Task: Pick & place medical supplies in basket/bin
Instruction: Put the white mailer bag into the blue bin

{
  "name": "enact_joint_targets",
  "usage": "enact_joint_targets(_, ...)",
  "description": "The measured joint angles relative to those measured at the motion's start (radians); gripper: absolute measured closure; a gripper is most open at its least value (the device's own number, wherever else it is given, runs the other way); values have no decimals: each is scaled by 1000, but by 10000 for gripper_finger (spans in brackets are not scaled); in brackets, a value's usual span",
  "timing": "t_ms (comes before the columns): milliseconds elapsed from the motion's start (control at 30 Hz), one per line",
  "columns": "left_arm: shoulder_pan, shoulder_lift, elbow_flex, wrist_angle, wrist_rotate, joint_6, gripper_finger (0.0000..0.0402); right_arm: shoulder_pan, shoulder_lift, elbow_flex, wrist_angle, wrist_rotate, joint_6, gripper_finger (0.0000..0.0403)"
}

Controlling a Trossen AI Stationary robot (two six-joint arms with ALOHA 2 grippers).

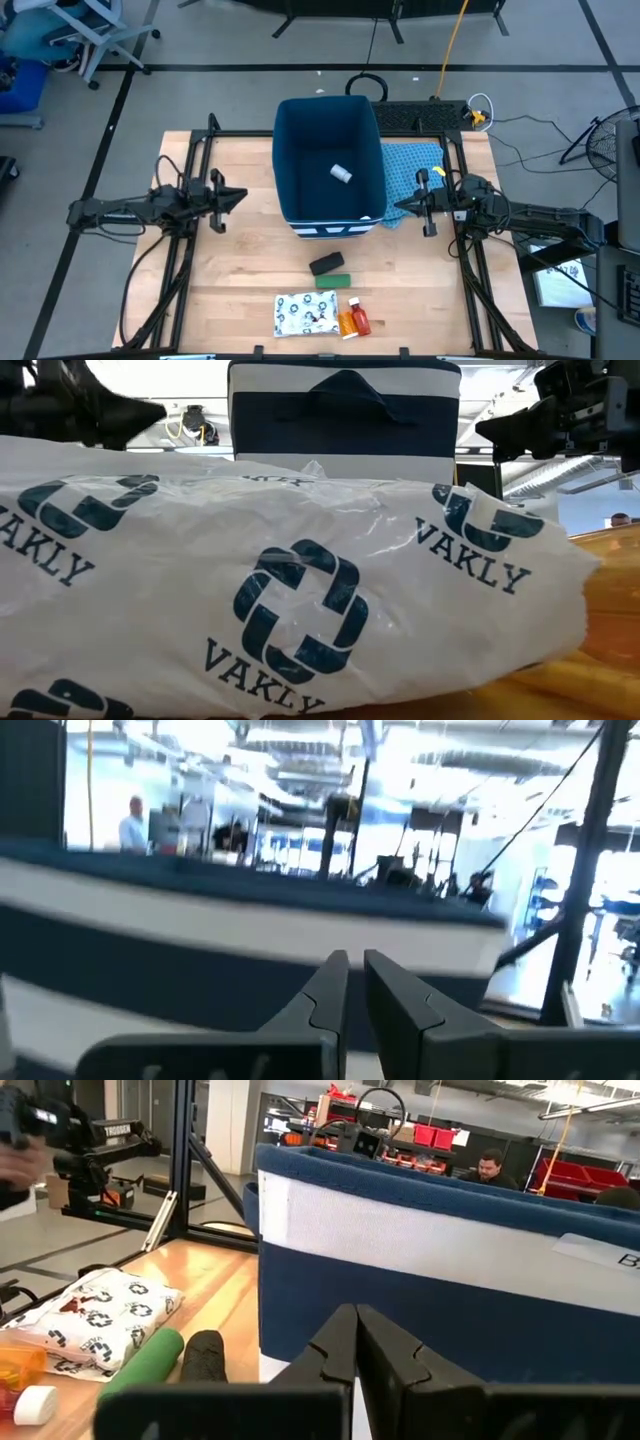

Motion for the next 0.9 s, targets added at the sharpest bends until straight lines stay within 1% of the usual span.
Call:
enact_joint_targets(100, -61, 59, 36, 84, -49, 49, 366, 0, 0, 0, 7, 4, -12, 402)
enact_joint_targets(267, -145, 190, 123, 84, -105, 101, 366, 0, 0, 0, 8, 4, -37, 402)
enact_joint_targets(400, -197, 328, 264, 79, -125, 176, 366, -1, 0, 0, 10, 5, -31, 402)
enact_joint_targets(467, -220, 396, 360, 16, -124, 205, 366, -1, 0, 0, 13, 22, -16, 402)
enact_joint_targets(500, -231, 433, 412, -37, -124, 205, 366, -1, 0, 0, 15, 50, -12, 402)
enact_joint_targets(633, -280, 607, 604, -247, -132, 149, 366, -1, 0, 0, 7, 242, -21, 402)
enact_joint_targets(667, -295, 658, 648, -298, -144, 134, 366, -1, 0, 0, -3, 274, -34, 403)
enact_joint_targets(700, -310, 709, 688, -350, -161, 119, 366, -2, 0, 0, -15, 292, -50, 403)
enact_joint_targets(800, -361, 864, 790, -485, -218, 67, 366, -2, 0, 0, -58, 285, -84, 403)
enact_joint_targets(900, -417, 1006, 865, -529, -280, 31, 366, -1, 0, 0, -69, 285, -87, 403)
